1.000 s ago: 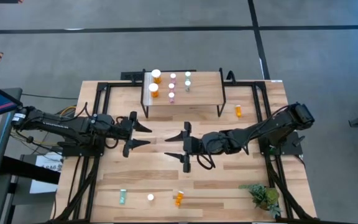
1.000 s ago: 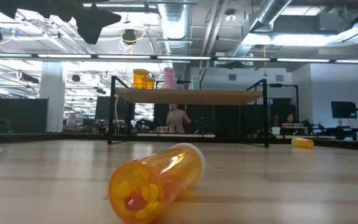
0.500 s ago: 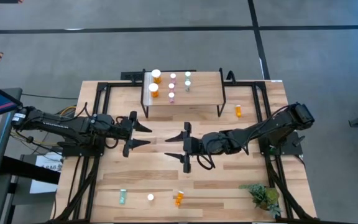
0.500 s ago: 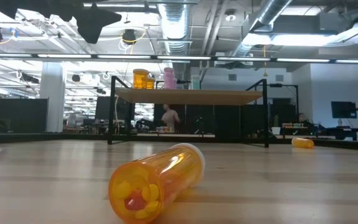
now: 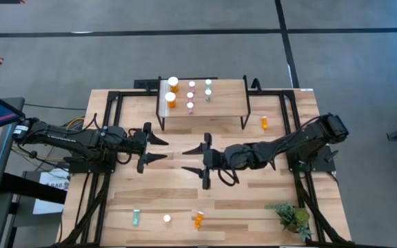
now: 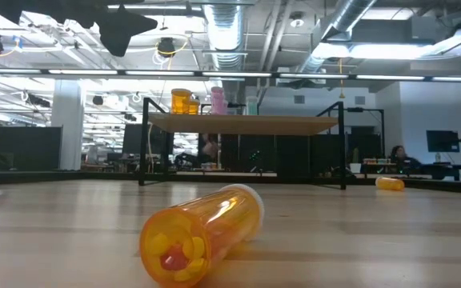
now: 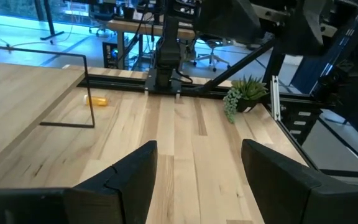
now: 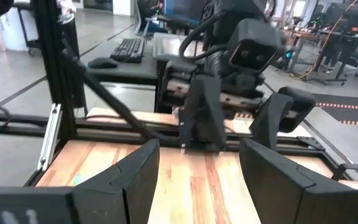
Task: Pick and place medicine bottles onto shelf by color
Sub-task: Put the small blue pill bottle aligned with other small blue pill bottles on the shelf
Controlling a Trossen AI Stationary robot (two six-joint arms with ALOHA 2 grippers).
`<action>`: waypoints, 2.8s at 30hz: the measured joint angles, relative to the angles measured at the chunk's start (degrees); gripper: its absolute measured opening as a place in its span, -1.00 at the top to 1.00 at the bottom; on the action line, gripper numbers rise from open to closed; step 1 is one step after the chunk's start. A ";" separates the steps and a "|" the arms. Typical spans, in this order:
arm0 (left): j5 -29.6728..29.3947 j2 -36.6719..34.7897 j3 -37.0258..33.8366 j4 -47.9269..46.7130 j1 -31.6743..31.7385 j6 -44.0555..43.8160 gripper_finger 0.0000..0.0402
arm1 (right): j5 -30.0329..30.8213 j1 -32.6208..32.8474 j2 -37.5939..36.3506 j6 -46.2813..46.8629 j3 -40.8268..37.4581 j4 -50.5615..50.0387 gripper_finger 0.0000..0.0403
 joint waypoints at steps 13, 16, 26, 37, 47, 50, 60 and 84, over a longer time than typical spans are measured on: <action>0.01 -0.01 0.00 0.22 0.00 -0.04 -0.10 | 0.06 -3.57 0.00 0.01 0.00 2.87 -0.22; -0.01 0.00 0.00 0.29 0.00 -0.07 -0.10 | 0.09 -4.29 0.00 0.03 0.00 1.34 -0.22; -0.65 -0.02 0.00 1.14 0.00 -1.16 -0.10 | 0.16 -6.38 0.00 0.03 0.00 -2.69 -0.22; -0.65 -0.02 0.00 1.35 -0.39 -1.11 -0.10 | 0.16 -7.58 0.00 0.03 0.00 -4.27 -0.22; -1.88 -6.76 1.57 -3.31 -4.34 0.77 -0.10 | 0.16 -7.62 0.00 0.03 0.00 -4.23 -0.22; -4.69 -10.87 1.60 -8.57 -5.84 -0.79 -0.10 | 0.16 -7.62 0.00 0.03 0.00 -4.23 -0.22; -7.43 -12.67 9.16 -27.42 -13.33 -10.30 -0.10 | 0.14 -7.63 0.00 0.03 0.00 -4.22 -0.22; -11.88 21.10 31.23 -62.66 -39.69 -32.41 -0.10 | 0.12 -7.64 0.00 0.03 0.00 -4.21 -0.22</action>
